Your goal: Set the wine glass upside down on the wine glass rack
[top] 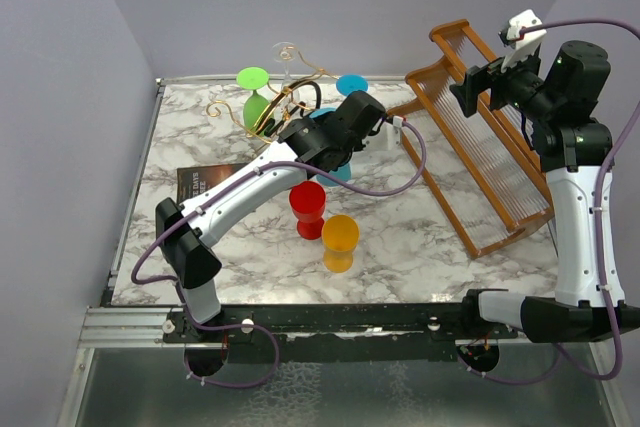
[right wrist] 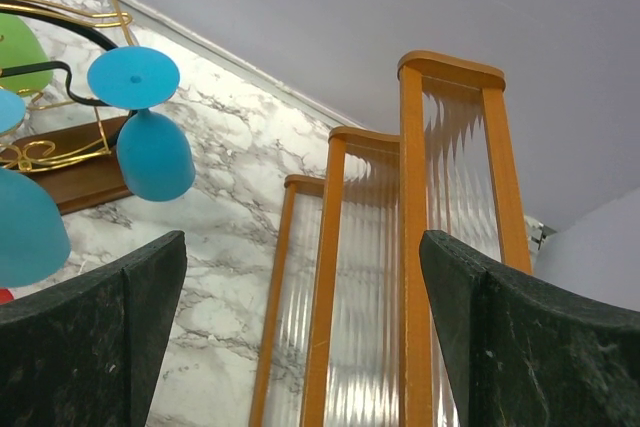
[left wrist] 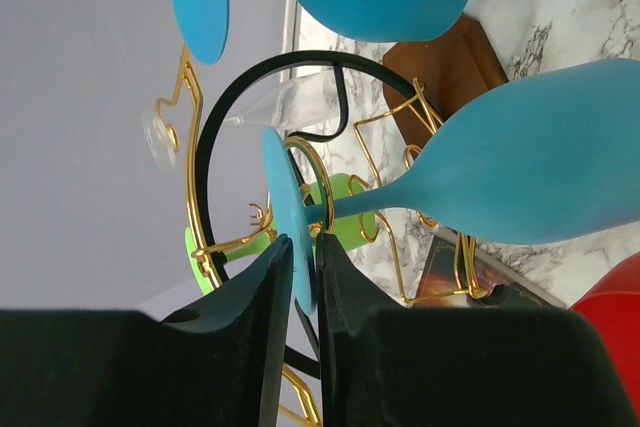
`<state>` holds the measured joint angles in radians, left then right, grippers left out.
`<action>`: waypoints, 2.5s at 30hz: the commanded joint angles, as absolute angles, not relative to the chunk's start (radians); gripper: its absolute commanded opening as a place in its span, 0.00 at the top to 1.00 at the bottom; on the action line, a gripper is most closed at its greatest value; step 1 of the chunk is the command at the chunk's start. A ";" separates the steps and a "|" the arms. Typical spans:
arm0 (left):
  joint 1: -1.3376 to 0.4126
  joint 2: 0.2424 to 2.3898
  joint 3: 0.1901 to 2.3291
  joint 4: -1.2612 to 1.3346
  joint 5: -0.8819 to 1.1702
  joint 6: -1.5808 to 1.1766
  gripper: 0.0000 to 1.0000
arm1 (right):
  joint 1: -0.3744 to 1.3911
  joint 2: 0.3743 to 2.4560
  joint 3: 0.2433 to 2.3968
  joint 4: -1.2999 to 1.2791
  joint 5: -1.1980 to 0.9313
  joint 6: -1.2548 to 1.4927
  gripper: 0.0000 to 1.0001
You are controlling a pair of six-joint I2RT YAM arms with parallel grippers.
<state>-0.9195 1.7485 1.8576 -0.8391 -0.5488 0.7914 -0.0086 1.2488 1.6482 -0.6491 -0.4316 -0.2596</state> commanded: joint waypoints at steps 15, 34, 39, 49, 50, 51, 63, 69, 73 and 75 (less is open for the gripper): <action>-0.925 1.628 1.927 -0.926 -0.364 0.662 0.51 | -0.014 1.265 1.710 -0.789 -0.535 -0.337 0.01; -0.373 1.328 1.843 -0.840 0.171 0.332 0.01 | 0.410 1.268 1.512 -0.954 -0.709 -0.514 0.08; -0.199 1.300 1.787 -0.749 0.162 0.230 0.01 | 0.613 1.319 1.441 -0.941 -0.602 -0.576 0.08; -0.092 1.307 1.778 -0.700 0.209 0.195 0.01 | 0.810 1.442 1.374 -0.895 -0.406 -0.660 0.15; -0.090 1.309 1.777 -0.699 0.210 0.196 0.01 | 0.819 1.455 1.374 -0.898 -0.397 -0.665 0.17; -0.088 1.310 1.775 -0.694 0.209 0.196 0.01 | 0.826 1.468 1.373 -0.901 -0.395 -0.670 0.20; -0.084 1.315 1.756 -0.665 0.205 0.216 0.01 | 0.893 1.604 1.419 -0.926 -0.362 -0.632 0.57; -0.084 1.336 1.773 -0.670 0.235 0.212 0.01 | 0.893 1.611 1.428 -0.932 -0.358 -0.643 0.81; -0.084 1.352 1.774 -0.671 0.252 0.209 0.01 | 0.893 1.611 1.426 -0.933 -0.367 -0.652 0.94; -0.084 1.353 1.766 -0.672 0.261 0.214 0.01 | 0.893 1.612 1.438 -0.952 -0.365 -0.656 0.98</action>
<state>-0.0906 1.3483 1.7645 -0.6945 0.2108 0.2150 0.8875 1.6127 1.3941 -0.9279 -0.3779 -0.6430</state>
